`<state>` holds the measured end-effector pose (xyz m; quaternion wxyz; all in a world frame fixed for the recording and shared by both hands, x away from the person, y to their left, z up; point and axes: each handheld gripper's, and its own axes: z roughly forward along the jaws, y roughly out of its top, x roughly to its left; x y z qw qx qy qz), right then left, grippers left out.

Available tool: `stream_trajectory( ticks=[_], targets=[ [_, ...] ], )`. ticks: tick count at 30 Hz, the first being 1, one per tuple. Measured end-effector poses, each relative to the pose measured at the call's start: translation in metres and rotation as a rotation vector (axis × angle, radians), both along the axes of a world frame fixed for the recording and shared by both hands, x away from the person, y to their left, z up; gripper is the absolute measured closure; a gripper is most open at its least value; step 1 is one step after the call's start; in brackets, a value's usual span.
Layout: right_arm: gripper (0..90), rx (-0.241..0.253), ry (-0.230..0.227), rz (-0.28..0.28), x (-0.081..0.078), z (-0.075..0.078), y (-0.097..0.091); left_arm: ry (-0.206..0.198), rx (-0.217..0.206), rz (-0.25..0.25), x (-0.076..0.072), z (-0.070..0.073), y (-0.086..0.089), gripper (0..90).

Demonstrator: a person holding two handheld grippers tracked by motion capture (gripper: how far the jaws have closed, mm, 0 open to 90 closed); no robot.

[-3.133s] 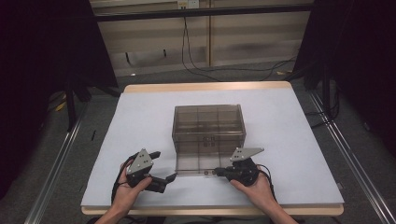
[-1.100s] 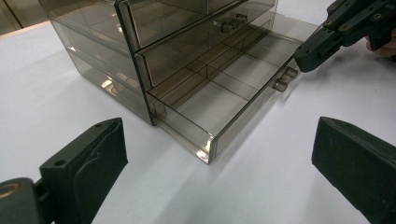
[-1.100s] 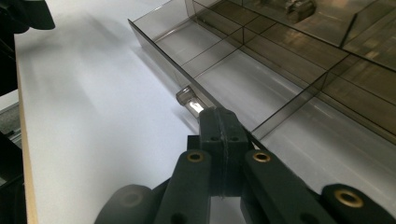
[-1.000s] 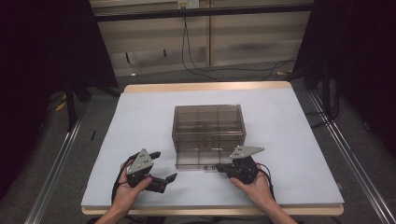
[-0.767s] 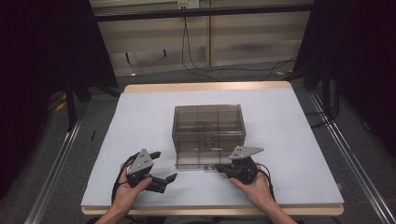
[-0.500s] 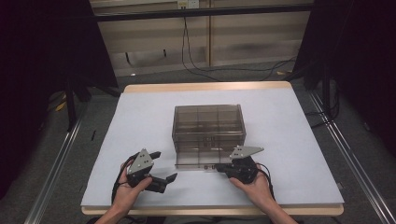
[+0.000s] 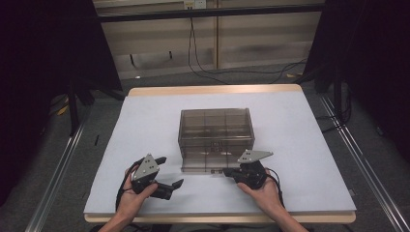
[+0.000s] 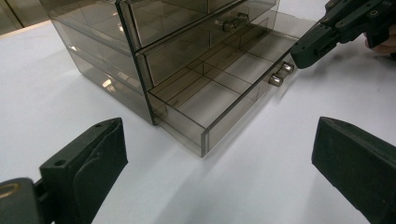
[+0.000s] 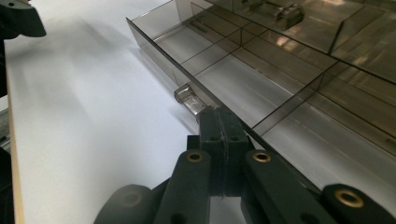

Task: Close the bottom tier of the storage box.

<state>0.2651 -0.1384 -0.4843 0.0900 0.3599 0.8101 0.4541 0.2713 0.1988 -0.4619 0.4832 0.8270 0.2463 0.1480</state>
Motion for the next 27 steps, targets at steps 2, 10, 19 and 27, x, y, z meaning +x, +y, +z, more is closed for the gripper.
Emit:
stream_trajectory(
  ticks=[2,10,19,27],
  targets=[
    [90.0,-0.001,0.001,-0.004,0.0002,-0.0001,0.0003,0.000,0.000,0.001,0.0002,-0.0001,-0.0002,3.3],
    [90.0,-0.007,0.003,-0.003,0.0002,-0.0001,0.0004,-0.003,-0.003,0.009,-0.0007,0.0008,0.0006,3.3],
    [90.0,-0.009,0.001,-0.009,0.0002,0.0001,0.0002,-0.003,0.003,0.005,-0.0001,0.0009,0.0009,3.2],
    [90.0,-0.027,0.015,-0.026,0.0017,-0.0006,0.0024,-0.001,-0.010,0.005,-0.0005,0.0010,0.0016,3.2]
  ],
)
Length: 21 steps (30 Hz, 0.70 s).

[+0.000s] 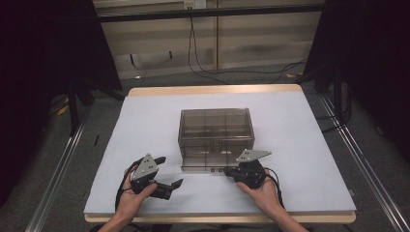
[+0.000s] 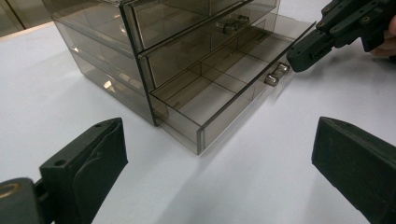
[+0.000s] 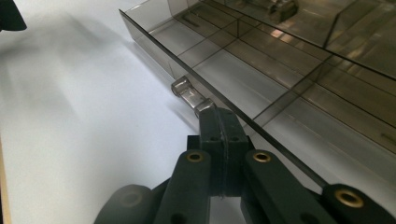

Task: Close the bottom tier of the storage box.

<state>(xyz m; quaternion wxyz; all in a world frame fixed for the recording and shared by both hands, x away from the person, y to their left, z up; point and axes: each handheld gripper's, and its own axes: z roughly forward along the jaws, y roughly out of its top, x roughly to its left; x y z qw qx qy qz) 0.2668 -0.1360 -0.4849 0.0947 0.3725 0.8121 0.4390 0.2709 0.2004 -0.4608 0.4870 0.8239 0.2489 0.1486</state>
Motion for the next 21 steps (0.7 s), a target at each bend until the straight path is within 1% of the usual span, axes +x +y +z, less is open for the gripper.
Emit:
stream_trajectory(
  ticks=[3,6,7,10,11,13,15,16,21],
  targets=[
    [90.0,-0.001,0.003,-0.001,0.0009,0.0004,-0.0008,0.002,-0.003,0.002,0.0001,-0.0003,-0.0005,3.2],
    [90.0,0.003,0.007,0.001,0.0027,0.0002,-0.0001,-0.004,0.010,-0.001,-0.0006,0.0005,-0.0004,3.3],
    [90.0,0.003,0.004,0.002,0.0026,-0.0007,0.0001,0.002,0.006,0.003,-0.0010,0.0005,-0.0001,3.2],
    [90.0,0.009,0.006,0.005,0.0030,-0.0009,-0.0007,0.002,-0.002,0.003,-0.0005,-0.0001,-0.0004,3.2],
    [90.0,0.020,0.016,0.011,0.0046,-0.0003,-0.0013,-0.002,0.010,-0.003,-0.0002,0.0001,-0.0003,3.3],
    [90.0,0.024,0.012,0.005,0.0059,0.0002,-0.0015,-0.002,0.015,-0.007,-0.0004,0.0002,-0.0004,3.3],
    [90.0,0.031,0.012,0.002,0.0066,0.0003,-0.0015,-0.002,0.011,-0.010,-0.0009,0.0003,-0.0008,3.2],
    [90.0,0.031,0.006,0.002,0.0072,0.0003,-0.0015,-0.004,0.009,-0.009,-0.0009,0.0004,-0.0009,3.2],
    [90.0,0.035,0.005,-0.001,0.0076,0.0001,-0.0014,-0.002,0.015,-0.009,-0.0006,0.0003,-0.0006,3.3]
  ],
)
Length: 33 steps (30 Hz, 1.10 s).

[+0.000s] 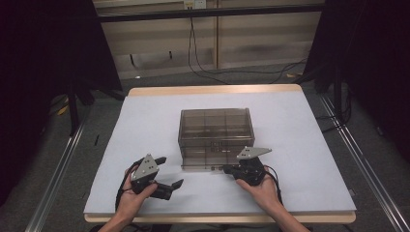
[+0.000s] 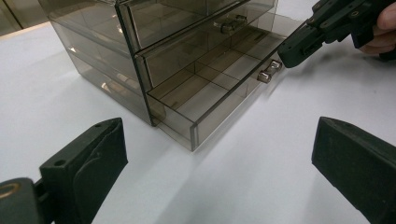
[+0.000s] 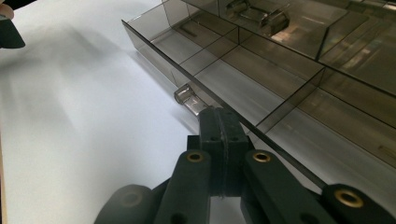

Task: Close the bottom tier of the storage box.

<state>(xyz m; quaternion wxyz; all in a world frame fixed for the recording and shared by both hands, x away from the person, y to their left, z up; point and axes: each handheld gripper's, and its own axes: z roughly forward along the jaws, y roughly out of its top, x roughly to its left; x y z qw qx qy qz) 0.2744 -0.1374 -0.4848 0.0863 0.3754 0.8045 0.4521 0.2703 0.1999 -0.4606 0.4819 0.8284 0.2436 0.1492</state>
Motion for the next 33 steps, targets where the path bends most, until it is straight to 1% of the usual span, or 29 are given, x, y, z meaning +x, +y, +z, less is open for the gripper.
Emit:
stream_trajectory(
  ticks=[7,9,14,16,22,27,28,29,30,33],
  targets=[
    [90.0,0.003,-0.005,-0.001,0.0014,-0.0008,0.0001,-0.001,-0.004,0.001,-0.0001,0.0001,0.0000,3.2],
    [90.0,0.008,-0.005,-0.009,0.0013,-0.0008,0.0005,0.000,-0.004,0.000,-0.0002,0.0000,-0.0002,3.2],
    [90.0,0.002,-0.012,-0.006,0.0022,-0.0013,0.0000,0.000,-0.004,0.000,-0.0001,0.0001,-0.0002,3.2],
    [90.0,0.000,-0.009,-0.014,0.0022,-0.0010,-0.0004,0.000,-0.004,0.001,-0.0001,0.0000,-0.0002,3.2],
    [90.0,0.003,-0.007,-0.015,0.0036,-0.0010,-0.0017,-0.001,0.006,0.002,0.0000,0.0002,-0.0003,3.3],
    [90.0,0.003,-0.010,-0.019,0.0039,-0.0008,-0.0019,-0.001,0.006,0.002,0.0000,0.0002,-0.0004,3.3],
    [90.0,0.009,-0.006,-0.021,0.0043,-0.0005,-0.0022,-0.003,0.009,0.002,0.0002,0.0003,-0.0001,3.2],
    [90.0,0.009,-0.006,-0.021,0.0043,-0.0005,-0.0022,0.001,0.005,0.001,0.0000,0.0005,-0.0001,3.2],
    [90.0,0.009,-0.008,-0.024,0.0044,-0.0004,-0.0023,0.000,-0.008,0.003,-0.0006,0.0004,-0.0003,3.2],
    [90.0,0.004,-0.008,-0.024,0.0051,-0.0006,-0.0026,0.002,-0.013,0.005,-0.0014,0.0004,-0.0004,3.3]
  ],
)
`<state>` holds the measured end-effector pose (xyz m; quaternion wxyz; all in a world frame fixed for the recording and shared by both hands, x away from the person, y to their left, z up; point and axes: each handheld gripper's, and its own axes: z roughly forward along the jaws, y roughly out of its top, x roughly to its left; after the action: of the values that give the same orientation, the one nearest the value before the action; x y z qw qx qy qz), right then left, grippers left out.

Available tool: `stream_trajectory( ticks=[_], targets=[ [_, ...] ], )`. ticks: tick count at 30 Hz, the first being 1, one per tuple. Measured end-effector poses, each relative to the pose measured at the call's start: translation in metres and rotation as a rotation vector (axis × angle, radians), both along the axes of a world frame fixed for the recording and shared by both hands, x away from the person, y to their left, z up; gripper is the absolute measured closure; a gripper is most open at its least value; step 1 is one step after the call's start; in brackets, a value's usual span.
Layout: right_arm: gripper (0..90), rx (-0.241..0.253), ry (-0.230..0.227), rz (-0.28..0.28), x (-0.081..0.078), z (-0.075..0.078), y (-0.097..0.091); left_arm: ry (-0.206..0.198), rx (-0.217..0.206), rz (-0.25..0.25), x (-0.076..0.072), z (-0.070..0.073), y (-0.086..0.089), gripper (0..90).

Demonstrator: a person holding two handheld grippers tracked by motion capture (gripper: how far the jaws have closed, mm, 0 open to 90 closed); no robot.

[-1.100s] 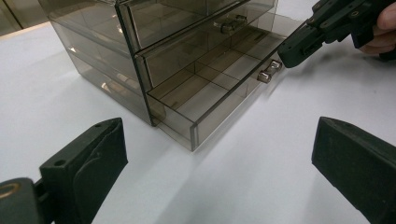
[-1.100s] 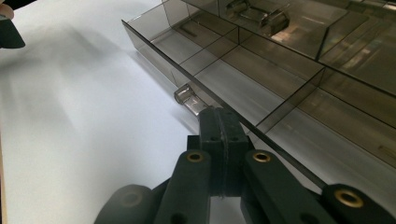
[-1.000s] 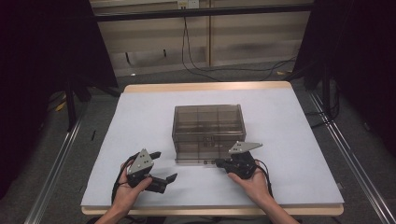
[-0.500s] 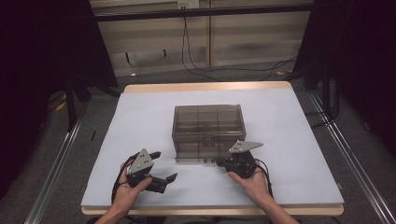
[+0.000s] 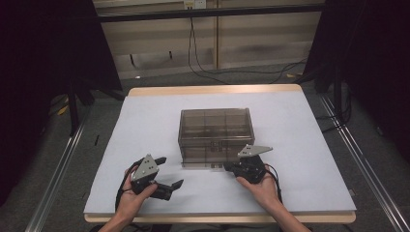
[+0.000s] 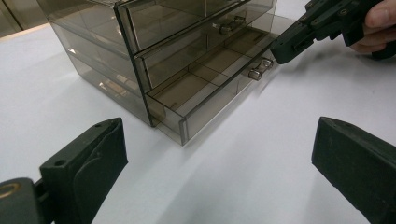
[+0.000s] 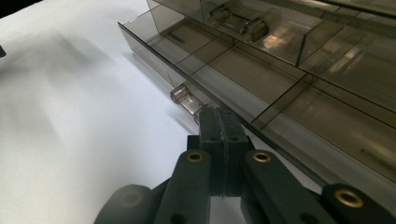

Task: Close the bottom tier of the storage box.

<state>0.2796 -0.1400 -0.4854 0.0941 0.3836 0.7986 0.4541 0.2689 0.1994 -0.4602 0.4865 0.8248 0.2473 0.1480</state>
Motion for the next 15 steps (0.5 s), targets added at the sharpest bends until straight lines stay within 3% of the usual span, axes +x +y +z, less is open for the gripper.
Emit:
stream_trajectory(
  ticks=[10,15],
  targets=[
    [90.0,-0.032,0.017,-0.025,0.0030,0.0035,0.0007,-0.003,-0.001,0.002,-0.0002,0.0003,0.0002,3.2],
    [90.0,-0.015,0.038,-0.032,0.0047,0.0051,-0.0004,-0.003,-0.003,0.000,0.0000,-0.0002,-0.0003,3.2]
  ],
)
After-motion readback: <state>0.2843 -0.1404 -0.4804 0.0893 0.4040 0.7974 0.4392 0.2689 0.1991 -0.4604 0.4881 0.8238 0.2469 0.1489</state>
